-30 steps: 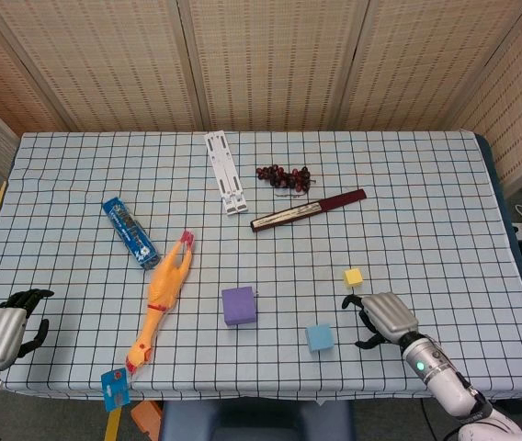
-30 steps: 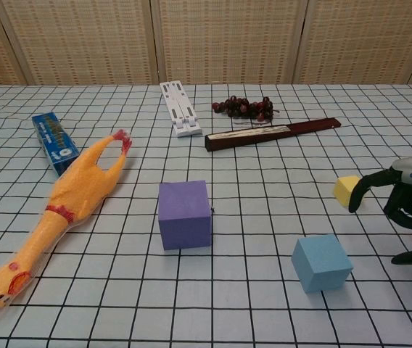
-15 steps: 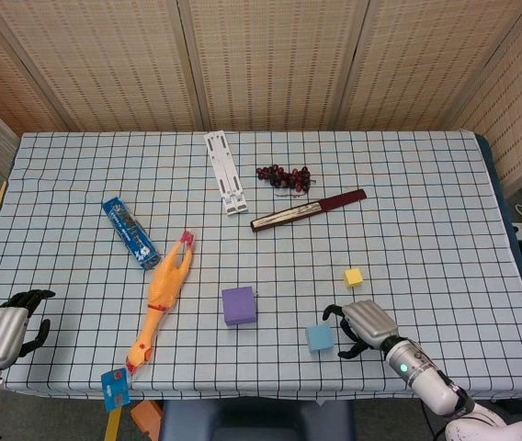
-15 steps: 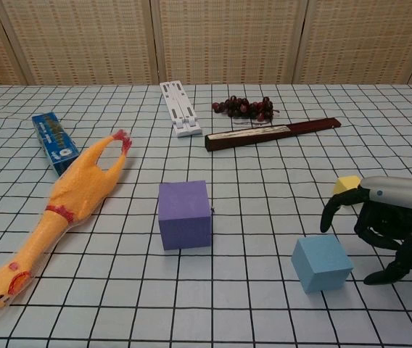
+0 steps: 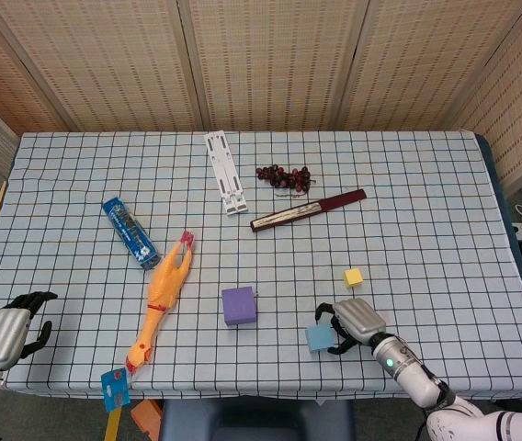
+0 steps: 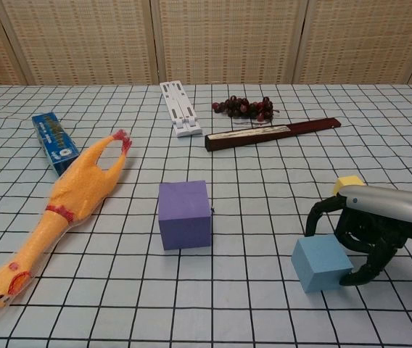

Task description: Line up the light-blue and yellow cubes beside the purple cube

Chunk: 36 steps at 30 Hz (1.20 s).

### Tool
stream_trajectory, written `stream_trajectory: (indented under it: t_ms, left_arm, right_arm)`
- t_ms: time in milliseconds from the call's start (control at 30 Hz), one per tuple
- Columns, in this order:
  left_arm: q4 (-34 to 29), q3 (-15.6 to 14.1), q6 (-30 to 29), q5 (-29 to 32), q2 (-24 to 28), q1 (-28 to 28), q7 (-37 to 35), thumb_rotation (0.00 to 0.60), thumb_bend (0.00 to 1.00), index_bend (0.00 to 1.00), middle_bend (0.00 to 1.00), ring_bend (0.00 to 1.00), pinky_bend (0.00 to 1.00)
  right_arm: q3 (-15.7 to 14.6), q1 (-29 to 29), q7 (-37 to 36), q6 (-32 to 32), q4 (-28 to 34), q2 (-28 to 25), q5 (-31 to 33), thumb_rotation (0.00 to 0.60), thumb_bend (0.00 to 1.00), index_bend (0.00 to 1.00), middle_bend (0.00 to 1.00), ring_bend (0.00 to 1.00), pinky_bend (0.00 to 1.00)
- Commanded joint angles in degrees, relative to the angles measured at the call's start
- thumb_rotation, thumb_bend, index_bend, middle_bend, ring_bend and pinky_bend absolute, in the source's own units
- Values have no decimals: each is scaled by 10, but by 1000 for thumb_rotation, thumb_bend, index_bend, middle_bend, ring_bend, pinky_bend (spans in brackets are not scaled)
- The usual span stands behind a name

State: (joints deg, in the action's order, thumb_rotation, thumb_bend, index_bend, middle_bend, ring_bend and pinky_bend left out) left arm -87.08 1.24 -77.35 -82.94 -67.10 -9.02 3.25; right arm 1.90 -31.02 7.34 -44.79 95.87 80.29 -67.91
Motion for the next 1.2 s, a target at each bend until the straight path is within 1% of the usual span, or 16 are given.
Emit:
stream_trajectory:
  t_ms: [33,367,667,833,1200]
  left_arm:
    - [0,0,0,0,1,0,0,600,492,295,301,287,529]
    - [-5,-3,4,-1,3,-1,2,600,492,294,302,287,538]
    - [-11,-6,11,0,6,-3,6,600,492,294,302,287,547]
    - [-11,-8,14,-1,6,-4,8,600,493,294,302,287,550]
    - [-7,-6,14,3,5,-5,6,600,492,295,303,287,556]
  right_arm:
    - [0,-3,-6,1,-7,8,0,600,0,380,839,857,1000]
    - [-4,-3,-27,-10,-17,21,-17,600,0,402,848,872,1000]
    - [0,3,-43,-34,-40,45,-29,600,0,487,863,887,1000]
    - [11,3,-51,-50,-66,69,-32,600,0,508,863,888,1000]
    - [45,-25,-45,-36,-119,131,-1,600,0,508,863,888,1000]
